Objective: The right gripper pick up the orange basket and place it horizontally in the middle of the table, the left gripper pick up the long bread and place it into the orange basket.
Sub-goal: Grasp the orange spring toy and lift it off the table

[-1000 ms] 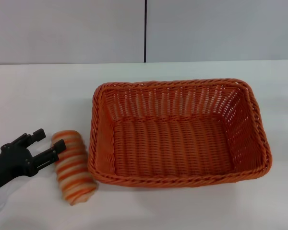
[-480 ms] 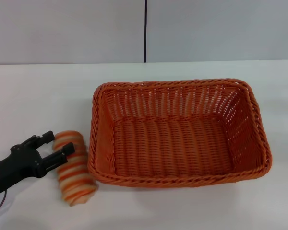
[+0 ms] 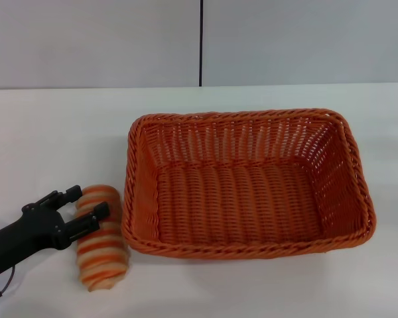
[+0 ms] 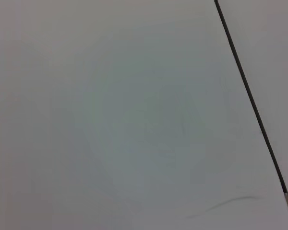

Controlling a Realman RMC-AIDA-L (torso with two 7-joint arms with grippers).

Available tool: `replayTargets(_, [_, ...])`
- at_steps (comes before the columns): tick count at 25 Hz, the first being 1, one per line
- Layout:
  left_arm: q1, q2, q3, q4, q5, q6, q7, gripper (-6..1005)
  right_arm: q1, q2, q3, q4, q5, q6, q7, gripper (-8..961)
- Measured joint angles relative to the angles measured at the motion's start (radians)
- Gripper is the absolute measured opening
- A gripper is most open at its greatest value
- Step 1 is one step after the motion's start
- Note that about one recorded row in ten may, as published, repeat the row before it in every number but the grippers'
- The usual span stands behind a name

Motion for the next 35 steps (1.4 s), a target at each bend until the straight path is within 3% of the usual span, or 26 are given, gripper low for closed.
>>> replayTargets(16, [-0.008,0.0,0.023,-0.003,0.0,0.006,0.0,769,0.002,0.002,0.0,0.016,0.0,-0.018,-0.014,565])
replayTargets(29, [-0.015,0.0,0.059,-0.002,0.0,0.004,0.001,512,0.003,0.002,0.0,0.017,0.0,-0.021,-0.014,564])
replayTargets(30, [-0.016,0.0,0.061,-0.002,0.0,0.003,0.001,432,0.004,0.002,0.0,0.017,0.0,-0.022,-0.015,564])
replayTargets(35, [-0.017,0.0,0.065,-0.001,-0.002,0.001,0.002,383,0.006,0.001,0.0,0.023,0.0,-0.024,-0.019,565])
